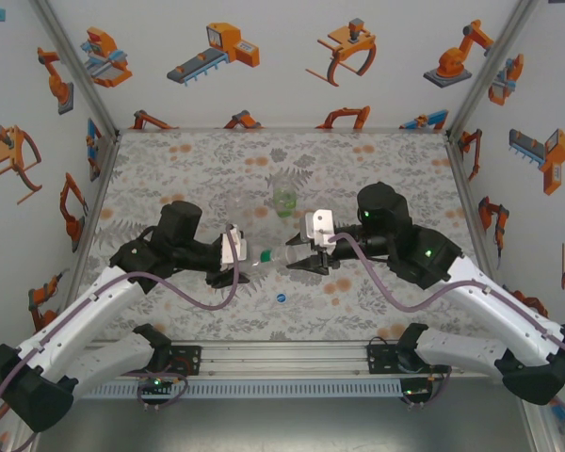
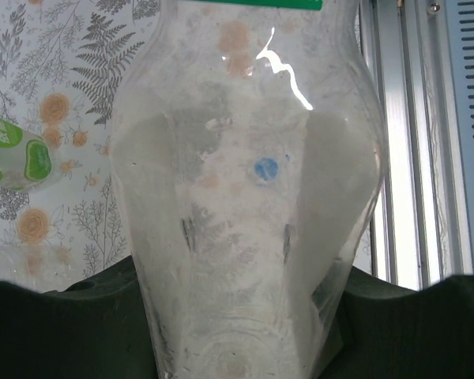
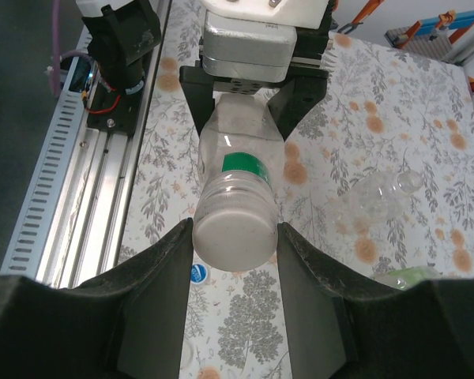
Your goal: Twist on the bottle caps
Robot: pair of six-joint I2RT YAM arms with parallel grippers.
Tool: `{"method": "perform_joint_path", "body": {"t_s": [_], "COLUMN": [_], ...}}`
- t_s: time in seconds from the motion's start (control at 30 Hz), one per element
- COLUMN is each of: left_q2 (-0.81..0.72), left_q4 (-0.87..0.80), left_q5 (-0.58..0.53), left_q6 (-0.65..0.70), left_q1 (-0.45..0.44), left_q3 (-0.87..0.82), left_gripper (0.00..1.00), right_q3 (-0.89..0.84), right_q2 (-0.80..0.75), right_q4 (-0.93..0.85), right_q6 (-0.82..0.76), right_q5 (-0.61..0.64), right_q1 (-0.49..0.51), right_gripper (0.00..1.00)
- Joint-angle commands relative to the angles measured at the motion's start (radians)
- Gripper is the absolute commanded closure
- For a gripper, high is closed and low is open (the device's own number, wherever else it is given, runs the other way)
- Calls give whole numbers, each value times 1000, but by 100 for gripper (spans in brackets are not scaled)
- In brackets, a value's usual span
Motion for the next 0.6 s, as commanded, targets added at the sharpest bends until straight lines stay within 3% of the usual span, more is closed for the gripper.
{"method": "perform_joint_path", "body": {"t_s": [0.0, 0.57], "left_q2": [8, 9], "left_q4": [-10, -25], "left_q5": [25, 27], "left_q6": [14, 19], "left_q1": [-8, -14], "left_q3": [32, 38], "left_gripper": [100, 100], "right_q3": [43, 130], "right_q2": [4, 50], "right_q4": [-21, -152], "right_q6": [-45, -133], "right_q5": [-3, -22], "right_q1": [15, 31], "right_gripper": [86, 88]}}
